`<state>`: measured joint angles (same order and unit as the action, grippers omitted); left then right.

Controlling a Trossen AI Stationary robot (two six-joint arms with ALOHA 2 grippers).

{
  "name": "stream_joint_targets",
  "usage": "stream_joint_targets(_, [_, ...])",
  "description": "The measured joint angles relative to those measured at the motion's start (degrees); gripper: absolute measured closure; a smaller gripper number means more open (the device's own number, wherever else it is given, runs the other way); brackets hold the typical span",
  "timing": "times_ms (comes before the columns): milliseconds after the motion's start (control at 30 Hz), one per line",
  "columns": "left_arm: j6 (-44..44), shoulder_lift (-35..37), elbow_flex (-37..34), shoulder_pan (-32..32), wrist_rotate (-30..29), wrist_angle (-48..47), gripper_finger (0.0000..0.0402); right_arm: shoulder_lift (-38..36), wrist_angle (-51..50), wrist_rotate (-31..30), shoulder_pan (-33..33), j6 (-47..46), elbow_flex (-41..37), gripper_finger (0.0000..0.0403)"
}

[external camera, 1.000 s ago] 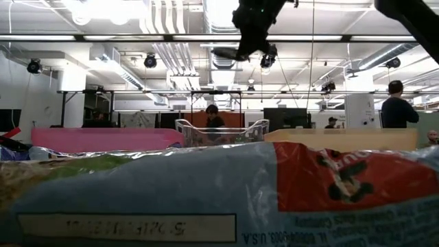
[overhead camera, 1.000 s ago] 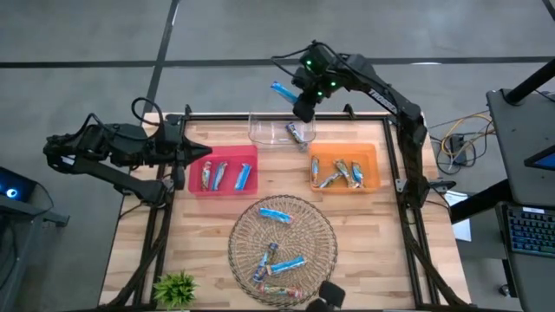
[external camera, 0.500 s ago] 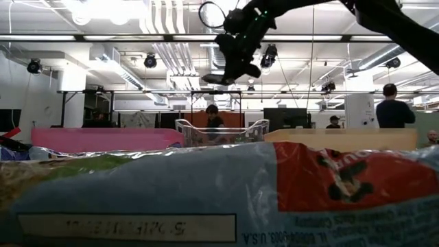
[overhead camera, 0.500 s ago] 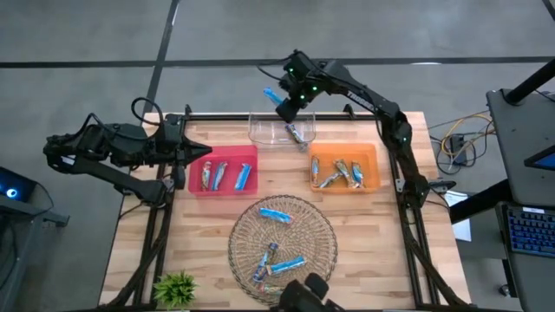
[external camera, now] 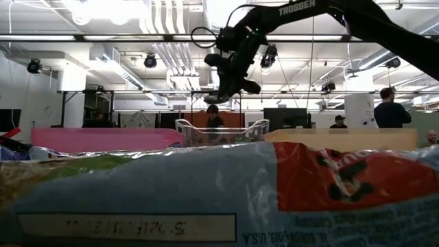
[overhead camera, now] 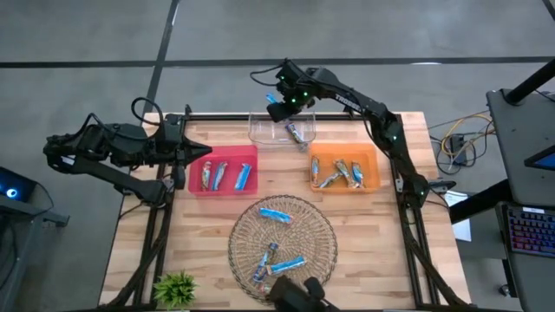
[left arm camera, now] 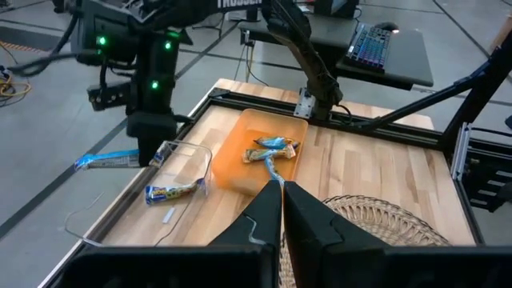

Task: Pick and place Granola Bars by type
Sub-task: Put the blue granola bar into the transparent bin

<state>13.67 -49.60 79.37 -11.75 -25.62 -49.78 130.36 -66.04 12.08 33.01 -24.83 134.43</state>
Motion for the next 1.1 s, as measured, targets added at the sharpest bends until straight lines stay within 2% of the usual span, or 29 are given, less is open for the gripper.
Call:
stream_joint_targets(400, [0.5, 0.0, 0.0, 0.0, 0.0, 0.0, 0.0401, 3.3, 1.4, -0.1, -0.5, -11.1, 0.0, 0.0351])
stream_joint_targets(900, [1.7, 0.0, 0.0, 0.0, 0.0, -0.1, 0.0401, 6.6, 1.9, -0.6, -2.2, -15.5, -0.2, 0.0351])
stream_joint_targets(1100, [1.9, 0.0, 0.0, 0.0, 0.0, -0.1, 0.0401, 7.2, 2.2, -3.3, -2.8, -17.1, -1.0, 0.0351])
